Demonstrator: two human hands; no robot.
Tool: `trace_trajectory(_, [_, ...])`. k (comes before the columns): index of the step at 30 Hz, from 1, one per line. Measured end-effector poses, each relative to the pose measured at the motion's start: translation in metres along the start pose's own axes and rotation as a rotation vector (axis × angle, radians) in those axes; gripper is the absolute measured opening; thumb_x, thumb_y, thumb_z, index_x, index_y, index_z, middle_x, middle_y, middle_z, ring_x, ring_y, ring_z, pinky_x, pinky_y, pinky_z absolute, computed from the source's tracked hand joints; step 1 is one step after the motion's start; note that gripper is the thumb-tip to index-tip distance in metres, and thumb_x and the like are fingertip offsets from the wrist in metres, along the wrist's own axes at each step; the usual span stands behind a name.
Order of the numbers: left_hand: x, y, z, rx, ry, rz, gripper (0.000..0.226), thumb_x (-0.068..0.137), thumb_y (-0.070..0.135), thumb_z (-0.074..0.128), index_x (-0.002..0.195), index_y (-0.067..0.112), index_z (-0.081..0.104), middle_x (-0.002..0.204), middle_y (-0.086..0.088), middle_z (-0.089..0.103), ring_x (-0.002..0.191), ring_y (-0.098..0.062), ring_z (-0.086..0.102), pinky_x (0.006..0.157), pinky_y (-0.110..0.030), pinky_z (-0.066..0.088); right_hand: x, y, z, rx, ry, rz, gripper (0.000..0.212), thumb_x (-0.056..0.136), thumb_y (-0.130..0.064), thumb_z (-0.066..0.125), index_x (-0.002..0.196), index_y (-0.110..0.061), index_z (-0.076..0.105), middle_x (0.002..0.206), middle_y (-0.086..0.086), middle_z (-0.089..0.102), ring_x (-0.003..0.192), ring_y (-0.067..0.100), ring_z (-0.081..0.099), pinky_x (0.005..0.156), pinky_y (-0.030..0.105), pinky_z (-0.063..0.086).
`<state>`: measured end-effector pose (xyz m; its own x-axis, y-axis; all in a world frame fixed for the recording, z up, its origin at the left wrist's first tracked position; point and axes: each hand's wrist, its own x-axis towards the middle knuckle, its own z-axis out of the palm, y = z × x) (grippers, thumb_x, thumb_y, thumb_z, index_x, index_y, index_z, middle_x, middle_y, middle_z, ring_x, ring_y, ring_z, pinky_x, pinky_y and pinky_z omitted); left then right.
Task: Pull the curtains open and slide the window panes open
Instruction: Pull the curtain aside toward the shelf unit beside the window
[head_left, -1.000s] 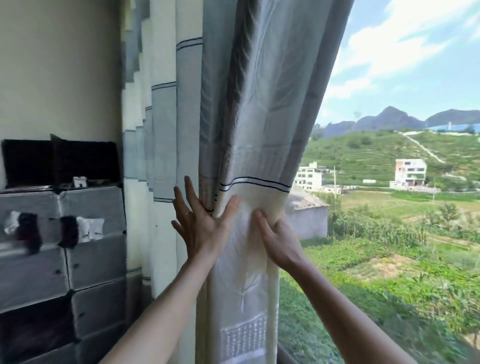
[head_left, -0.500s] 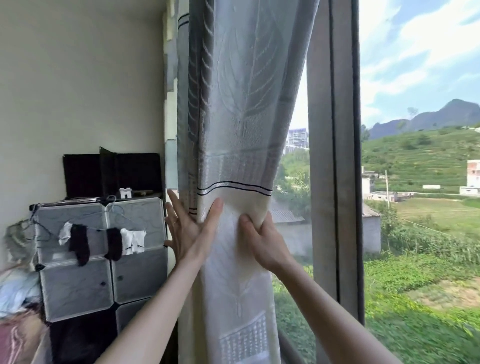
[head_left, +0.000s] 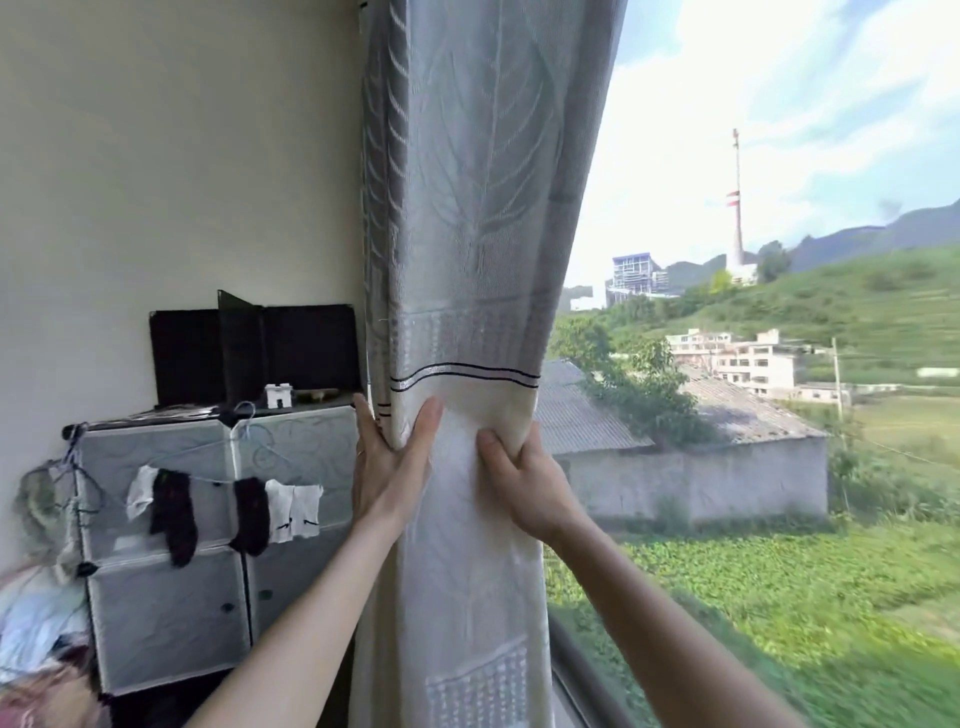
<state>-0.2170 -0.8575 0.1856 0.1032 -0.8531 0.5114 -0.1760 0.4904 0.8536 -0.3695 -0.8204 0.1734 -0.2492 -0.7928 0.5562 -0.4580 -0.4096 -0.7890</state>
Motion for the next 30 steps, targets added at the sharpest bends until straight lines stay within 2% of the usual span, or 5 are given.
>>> trace_trajectory(6, [0.099,-0.053,0.031,0.024,0.024,-0.003,0.116,0.057,0.1,0.039,0.154,0.045,0.004,0.16,0.004,0.031,0.143,-0.026,0.035,0.115,-0.05,0.03,0.101,0.049,0.043,0.013,-0.031,-0.02,0.029,0.095,-0.052,0.05,0.114,-0.036,0.035,0.101,-0.007,0.058,0.074,-0.009,0.049,0.056,0.002,0.038])
trace_trajectory(10, [0.163,-0.087,0.05,0.045,0.048,-0.013,0.116,0.058,0.101,0.031,0.155,0.041,0.009,0.159,0.002,0.033,0.142,-0.028,0.036,0.115,-0.048,0.03,0.163,0.077,0.073,0.038,-0.05,-0.038,0.029,0.096,-0.051,0.05,0.116,-0.036,0.035,0.109,-0.005,0.058,0.088,0.009,0.053,0.064,0.016,0.038])
trace_trajectory(19, [0.306,-0.172,0.071,0.055,0.032,0.034,0.11,0.066,0.096,0.029,0.155,0.034,0.019,0.158,0.002,0.034,0.142,-0.021,0.036,0.116,-0.043,0.03,0.294,0.142,0.157,0.075,-0.053,-0.064,0.042,0.097,-0.047,0.051,0.131,-0.025,0.04,0.112,-0.008,0.06,0.091,0.007,0.053,0.067,0.015,0.037])
trace_trajectory(26, [0.427,-0.243,0.087,0.076,-0.022,0.042,0.109,0.067,0.093,0.029,0.156,0.031,0.02,0.157,0.0,0.037,0.143,-0.02,0.036,0.117,-0.041,0.029,0.404,0.195,0.225,0.042,-0.066,-0.038,0.035,0.097,-0.049,0.051,0.124,-0.029,0.04,0.115,-0.006,0.057,0.099,0.011,0.051,0.083,0.028,0.037])
trace_trajectory(30, [0.487,-0.278,0.1,0.089,-0.053,0.032,0.113,0.064,0.096,0.024,0.155,0.029,0.025,0.159,0.004,0.034,0.145,-0.016,0.031,0.119,-0.039,0.026,0.454,0.224,0.257,0.038,-0.051,-0.02,0.029,0.096,-0.048,0.052,0.117,-0.032,0.039,0.114,-0.005,0.059,0.098,0.011,0.052,0.08,0.028,0.037])
